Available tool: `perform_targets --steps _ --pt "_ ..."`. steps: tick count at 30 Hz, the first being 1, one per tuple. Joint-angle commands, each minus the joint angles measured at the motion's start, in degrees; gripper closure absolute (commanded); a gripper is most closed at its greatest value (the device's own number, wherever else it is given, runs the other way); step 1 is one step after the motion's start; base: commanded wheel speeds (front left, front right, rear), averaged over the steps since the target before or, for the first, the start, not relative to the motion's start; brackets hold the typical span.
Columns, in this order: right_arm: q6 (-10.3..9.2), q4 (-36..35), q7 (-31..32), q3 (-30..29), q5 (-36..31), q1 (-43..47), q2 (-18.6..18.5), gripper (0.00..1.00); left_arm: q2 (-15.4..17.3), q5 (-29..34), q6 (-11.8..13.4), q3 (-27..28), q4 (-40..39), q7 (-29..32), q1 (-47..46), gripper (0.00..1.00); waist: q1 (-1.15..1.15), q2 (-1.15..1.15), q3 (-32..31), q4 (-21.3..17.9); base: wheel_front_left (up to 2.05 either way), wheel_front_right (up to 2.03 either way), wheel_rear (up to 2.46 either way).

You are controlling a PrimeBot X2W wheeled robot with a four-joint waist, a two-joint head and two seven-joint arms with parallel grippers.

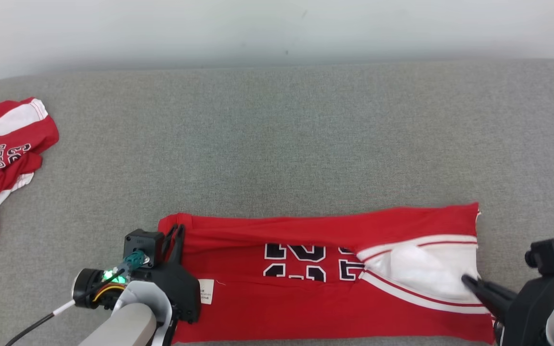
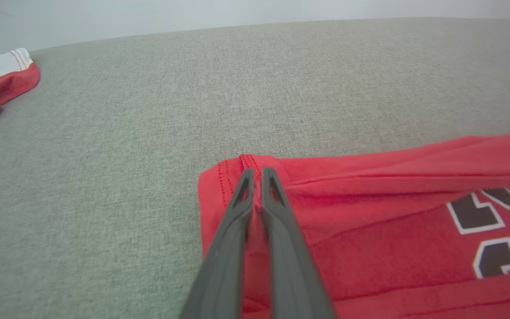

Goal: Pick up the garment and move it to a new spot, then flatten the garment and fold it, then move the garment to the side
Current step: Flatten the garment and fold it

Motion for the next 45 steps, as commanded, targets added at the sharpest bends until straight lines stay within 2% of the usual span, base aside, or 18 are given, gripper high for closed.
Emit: perform_targets --steps 1,2,3,4,6,7,8,9,11,12,13,22,27,28,34,35,41,45 --pt "0.04 -0.6 0.9 -0.5 0.1 1.2 0.8 1.0 0.0 -0.5 -0.1 0.2 0.4 -0.4 1.1 1.0 0.01 0.0 -0.4 -0.1 0.0 0.0 0.0" --pt "0.04 -1.1 1.6 -0.9 -0.2 1.7 1.1 1.0 -0.1 -0.7 -0.1 0.3 0.8 -0.6 1.3 1.0 0.01 0.0 -0.6 -0.1 0.0 0.0 0.0" --pt "0.04 -1.5 2.2 -1.3 -0.5 2.2 1.6 1.0 -0.2 -0.8 -0.1 0.3 1.0 -0.7 1.5 0.95 0.01 0.0 -0.7 -0.1 0.0 0.0 0.0" --pt "0.04 -1.8 2.8 -1.4 -0.7 2.8 2.1 1.0 -0.3 -0.9 -0.1 0.3 1.3 -0.8 1.6 0.78 0.01 0.0 -0.8 -0.1 0.0 0.0 0.0" --pt "0.04 -2.2 3.9 -1.7 -0.7 3.7 3.0 1.0 -0.3 -1.2 -0.2 0.3 1.7 -0.9 2.1 0.55 0.01 0.0 -0.9 -0.2 0.0 0.0 0.0" --pt "0.04 -2.4 4.8 -1.6 -0.7 4.3 3.3 1.0 -0.4 -1.3 -0.3 0.3 2.0 -1.1 2.3 0.35 0.01 0.0 -1.1 -0.1 0.0 0.0 0.0" --pt "0.04 -2.6 5.2 -1.7 -1.0 4.4 3.6 1.0 -0.6 -1.5 -0.3 0.3 2.1 -1.2 2.4 0.02 0.01 0.0 -1.2 -0.1 0.0 0.0 0.0" --pt "0.04 -2.8 5.2 -2.0 -1.4 4.4 4.0 1.0 -0.7 -1.6 -0.2 0.4 2.3 -1.3 2.5 0.0 0.01 0.0 -1.3 -0.1 0.0 0.0 0.0" --pt "0.04 -2.6 6.0 -1.9 -1.8 5.3 4.7 1.0 -0.9 -1.6 -0.1 0.6 2.7 -1.5 2.9 0.0 0.01 0.0 -1.5 0.0 0.0 0.0 0.0" --pt "0.04 -2.5 5.9 -1.8 -2.0 5.4 4.8 0.9 -1.0 -1.7 0.0 0.7 2.9 -1.7 3.3 0.0 0.01 0.0 -1.7 0.0 0.0 0.0 0.0" --pt "0.04 -2.4 5.3 -2.2 -2.1 5.3 5.3 0.0 -1.1 -2.0 0.2 0.9 3.0 -2.0 3.7 0.0 0.01 0.0 -1.9 0.0 0.0 0.0 0.0" --pt "0.04 -2.6 0.9 -4.1 -1.6 6.4 8.9 0.0 -1.8 -2.5 0.9 6.0 -0.5 -5.4 8.6 0.0 0.01 0.0 -4.2 0.6 0.0 0.0 0.0" --pt "0.04 -1.7 -1.1 -8.4 -3.2 7.5 11.4 0.0 -2.8 3.9 0.7 16.2 -11.4 -5.4 15.8 0.0 0.01 0.0 -5.7 1.3 0.0 0.0 0.0" --pt "0.04 -1.0 -1.4 -10.7 -4.4 7.2 13.0 0.0 -3.7 6.8 -0.3 20.4 -15.6 -5.5 19.3 0.0 0.01 0.0 -6.3 1.5 0.0 0.0 0.0" --pt "0.04 2.1 0.7 -15.9 -7.0 5.0 17.4 0.0 -7.9 13.9 -6.8 31.1 -23.4 -5.5 28.7 0.0 0.01 0.0 -7.3 2.1 0.0 0.0 0.0" --pt "0.04 2.1 0.7 -15.9 -7.0 5.0 17.4 0.0 -7.9 13.9 -6.8 31.1 -23.4 -5.5 28.7 0.0 0.01 0.0 -7.3 2.1 0.0 0.0 0.0" --pt "0.04 7.0 4.3 -19.7 -11.1 0.9 19.0 0.0 -11.6 19.4 -13.5 36.9 -24.9 -5.5 33.8 0.0 0.01 0.0 -7.0 2.8 0.0 0.0 0.0" --pt "0.04 10.5 6.8 -22.1 -14.1 -2.3 20.5 0.0 -13.4 22.2 -15.2 39.5 -23.7 -5.5 35.1 0.0 0.01 0.0 -6.2 3.5 0.0 0.0 0.0"
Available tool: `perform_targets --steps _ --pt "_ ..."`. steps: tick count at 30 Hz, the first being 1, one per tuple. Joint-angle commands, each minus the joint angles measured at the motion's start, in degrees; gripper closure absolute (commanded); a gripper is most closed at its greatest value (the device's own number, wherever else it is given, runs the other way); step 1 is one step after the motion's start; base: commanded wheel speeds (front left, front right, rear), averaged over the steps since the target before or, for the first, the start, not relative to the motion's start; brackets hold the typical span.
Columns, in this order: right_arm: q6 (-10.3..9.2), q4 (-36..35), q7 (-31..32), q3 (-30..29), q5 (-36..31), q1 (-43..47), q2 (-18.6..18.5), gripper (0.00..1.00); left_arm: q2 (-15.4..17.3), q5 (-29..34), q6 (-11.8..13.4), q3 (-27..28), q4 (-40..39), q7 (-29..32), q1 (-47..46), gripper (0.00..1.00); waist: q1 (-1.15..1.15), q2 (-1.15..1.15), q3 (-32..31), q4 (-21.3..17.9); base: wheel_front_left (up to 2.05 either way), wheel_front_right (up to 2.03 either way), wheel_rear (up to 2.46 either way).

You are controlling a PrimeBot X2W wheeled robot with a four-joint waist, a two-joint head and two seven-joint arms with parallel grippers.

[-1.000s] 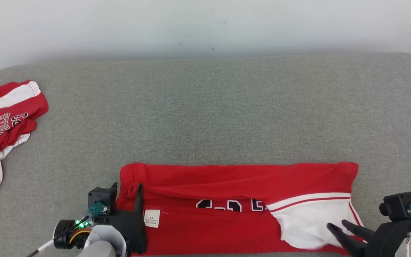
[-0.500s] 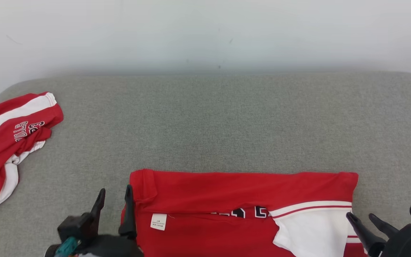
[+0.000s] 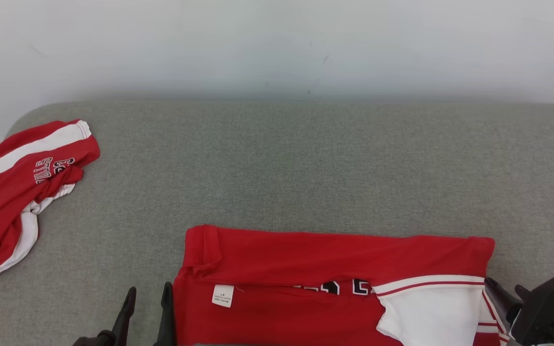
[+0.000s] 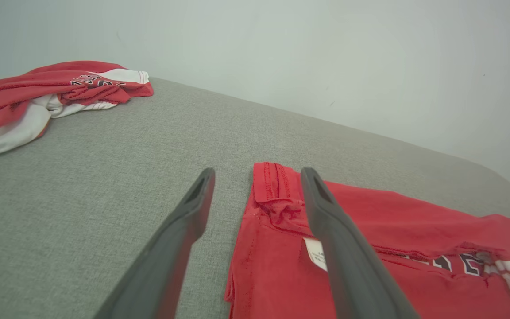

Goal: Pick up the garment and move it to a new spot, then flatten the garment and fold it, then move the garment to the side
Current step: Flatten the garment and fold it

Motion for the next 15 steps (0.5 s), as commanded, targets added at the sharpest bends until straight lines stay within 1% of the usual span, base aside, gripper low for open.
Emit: perform_targets --steps 1,8,15 --pt "0.06 0.3 0.2 -0.2 -0.4 -0.8 0.4 0.0 -0.4 0.4 -0.4 0.3 0.2 -0.1 0.5 0.0 0.0 0.0 0.5 0.4 0.0 0.0 0.0" --pt "0.06 5.5 3.7 -2.0 -3.0 -3.8 1.5 0.0 -2.3 2.5 -2.4 2.7 1.3 -0.2 0.6 0.0 0.0 0.0 2.4 1.7 0.0 0.0 0.0" --pt "0.05 8.3 4.9 -3.5 -4.9 -4.7 2.9 0.0 -3.3 3.7 -3.4 4.4 1.2 -0.2 0.0 0.0 0.0 0.0 3.7 2.9 0.0 0.0 0.0"
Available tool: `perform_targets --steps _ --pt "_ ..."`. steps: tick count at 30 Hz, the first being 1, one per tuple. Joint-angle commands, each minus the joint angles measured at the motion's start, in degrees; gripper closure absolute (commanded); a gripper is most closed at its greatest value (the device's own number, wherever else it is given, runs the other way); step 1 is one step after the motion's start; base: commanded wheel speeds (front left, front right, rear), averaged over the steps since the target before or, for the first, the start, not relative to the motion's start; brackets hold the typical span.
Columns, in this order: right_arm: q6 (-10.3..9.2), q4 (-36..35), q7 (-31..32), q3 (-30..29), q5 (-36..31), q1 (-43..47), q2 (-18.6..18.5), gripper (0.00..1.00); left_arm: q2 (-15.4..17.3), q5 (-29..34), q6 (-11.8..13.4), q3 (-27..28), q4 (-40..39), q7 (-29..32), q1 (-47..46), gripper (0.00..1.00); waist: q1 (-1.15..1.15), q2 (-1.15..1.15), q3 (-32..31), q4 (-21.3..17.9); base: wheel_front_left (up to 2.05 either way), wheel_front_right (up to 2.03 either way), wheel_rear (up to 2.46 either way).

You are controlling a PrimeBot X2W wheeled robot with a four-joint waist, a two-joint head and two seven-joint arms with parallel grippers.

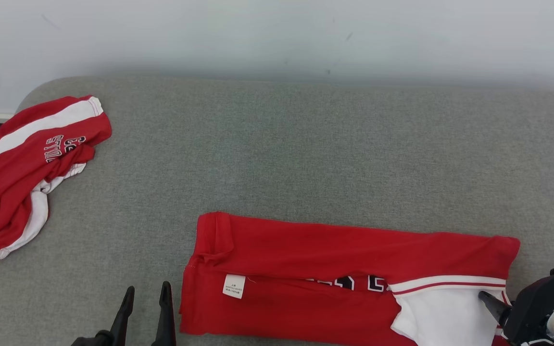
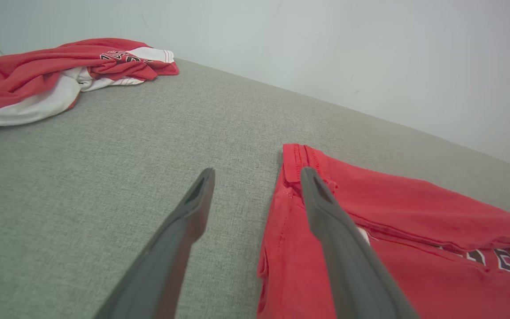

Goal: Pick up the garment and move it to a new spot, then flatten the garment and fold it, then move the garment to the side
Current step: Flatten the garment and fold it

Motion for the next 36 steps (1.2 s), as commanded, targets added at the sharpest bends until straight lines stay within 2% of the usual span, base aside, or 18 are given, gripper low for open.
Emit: perform_targets --steps 1,12,13,14,23,36 --pt "0.04 0.6 -0.1 -0.5 -0.9 -0.4 0.3 0.0 -0.3 0.5 -0.4 0.3 0.1 -0.2 -0.2 0.0 0.0 0.0 0.5 0.6 0.0 0.0 0.0" --pt "0.05 6.1 -0.6 0.4 -4.4 -3.1 1.7 0.01 -0.7 1.2 -1.3 1.3 0.4 -0.2 -0.6 0.0 0.0 0.0 1.2 1.5 0.0 0.0 0.0" --pt "0.05 6.6 -1.0 0.2 -4.6 -3.4 1.7 0.77 -0.7 1.3 -1.3 1.3 0.4 -0.2 -0.7 0.0 0.0 0.0 1.2 1.5 0.0 0.0 0.0" --pt "0.05 7.0 -1.3 0.1 -5.0 -3.7 1.8 1.0 -0.8 1.3 -1.4 1.4 0.5 -0.2 -0.7 0.0 0.0 0.0 1.1 1.5 0.0 0.0 0.0" --pt "-0.05 8.4 -7.1 -5.5 -10.5 -8.7 0.3 1.0 -0.8 1.5 -1.6 2.3 0.5 -0.2 0.5 0.0 0.0 0.0 -0.2 -0.4 0.0 0.0 0.0" --pt "-0.03 3.5 -7.1 -17.4 -15.1 -7.0 -5.2 1.0 -0.8 0.7 -1.2 1.1 0.5 -0.2 1.5 0.0 0.0 0.0 -2.3 -2.1 0.0 0.0 0.0"
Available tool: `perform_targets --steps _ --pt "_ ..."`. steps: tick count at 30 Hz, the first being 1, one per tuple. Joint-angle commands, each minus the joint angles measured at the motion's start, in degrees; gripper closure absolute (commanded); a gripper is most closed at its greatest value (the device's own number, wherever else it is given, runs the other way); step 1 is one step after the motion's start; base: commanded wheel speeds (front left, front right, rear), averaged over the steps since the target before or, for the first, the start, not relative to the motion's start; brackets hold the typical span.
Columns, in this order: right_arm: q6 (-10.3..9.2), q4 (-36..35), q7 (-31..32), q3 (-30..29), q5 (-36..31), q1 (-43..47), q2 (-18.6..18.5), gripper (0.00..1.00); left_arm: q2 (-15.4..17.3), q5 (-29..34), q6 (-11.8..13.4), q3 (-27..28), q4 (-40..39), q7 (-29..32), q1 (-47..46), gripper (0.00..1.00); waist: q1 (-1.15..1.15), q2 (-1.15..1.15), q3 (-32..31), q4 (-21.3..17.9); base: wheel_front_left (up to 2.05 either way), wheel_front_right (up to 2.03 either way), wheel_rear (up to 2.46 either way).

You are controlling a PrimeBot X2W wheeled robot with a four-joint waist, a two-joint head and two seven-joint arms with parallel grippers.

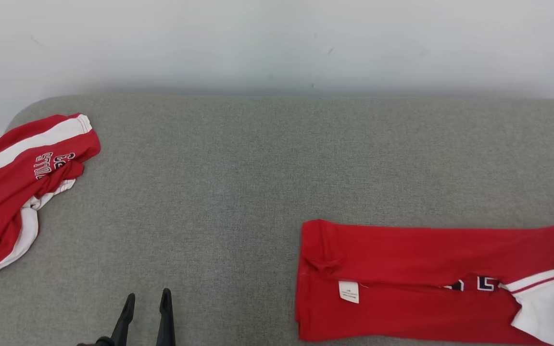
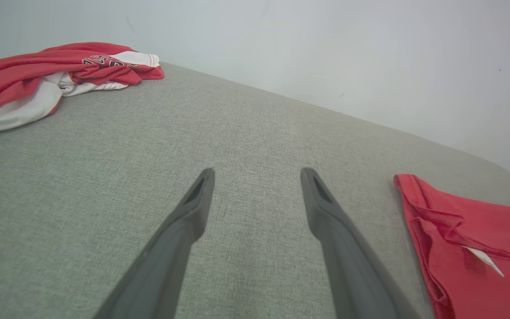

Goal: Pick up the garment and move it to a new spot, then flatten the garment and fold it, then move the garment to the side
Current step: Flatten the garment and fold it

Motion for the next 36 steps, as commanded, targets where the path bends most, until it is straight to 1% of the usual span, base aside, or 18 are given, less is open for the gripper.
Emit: perform_targets --steps 1,3,6,9,13,18,22,24,26,27,36 --pt "-0.12 -0.8 0.2 -0.5 -0.3 1.0 -0.3 1.0 -0.1 0.0 0.1 0.0 0.0 -0.2 0.7 0.0 0.0 0.0 -0.2 -0.2 0.0 0.0 0.0" --pt "-0.13 -2.4 0.6 -0.6 -0.7 2.1 -0.2 1.0 -0.1 0.1 0.2 0.0 0.0 -0.2 1.0 0.0 0.0 0.0 -0.4 -0.3 0.0 0.0 0.0" --pt "-0.12 -5.1 1.4 1.4 0.7 2.8 1.4 1.0 -0.1 0.3 0.3 0.2 -0.1 -0.2 1.3 0.0 0.0 0.0 -0.7 -0.6 0.0 0.0 0.0" --pt "-0.12 -8.2 2.7 6.4 2.6 3.7 3.0 1.0 -0.1 1.4 0.2 0.3 -0.3 -0.2 1.3 0.0 0.0 0.0 -1.0 -0.7 0.0 0.0 0.0" --pt "-0.12 -11.6 4.6 15.2 5.2 4.6 4.7 1.0 -0.1 1.4 0.0 0.3 -0.3 -0.2 0.9 0.0 0.0 0.0 -1.4 -0.4 0.0 0.0 0.0" --pt "-0.12 -12.7 6.1 27.0 8.9 4.5 6.1 1.0 -0.1 1.3 -0.2 0.0 0.0 -0.2 0.6 0.0 0.0 0.0 -1.7 0.7 0.0 0.0 0.0" --pt "-0.12 -10.8 6.1 33.8 10.8 2.9 6.9 1.0 -0.1 1.3 -0.1 -0.1 0.0 -0.2 0.4 0.0 0.0 0.0 -1.5 1.9 0.0 0.0 0.0" --pt "-0.12 -8.2 5.5 37.2 11.5 1.3 7.2 1.0 -0.1 1.0 -0.2 -0.4 0.0 -0.2 0.2 0.0 0.0 0.0 -1.2 2.9 0.0 0.0 0.0" --pt "-0.11 -6.1 5.2 39.0 12.0 0.2 7.6 1.0 -0.1 0.8 -0.1 -0.6 0.1 -0.2 0.1 0.0 0.0 0.0 -0.9 3.6 0.0 0.0 0.0" --pt "-0.11 -6.1 5.2 39.0 12.0 0.2 7.6 1.0 -0.1 0.8 -0.1 -0.6 0.1 -0.2 0.1 0.0 0.0 0.0 -0.9 3.6 0.0 0.0 0.0" --pt "-0.12 2.0 2.1 44.1 13.0 -4.9 9.1 1.0 -0.1 0.2 0.3 -1.2 0.2 -0.2 -0.4 0.0 0.0 0.0 0.0 5.5 0.0 0.0 0.0"
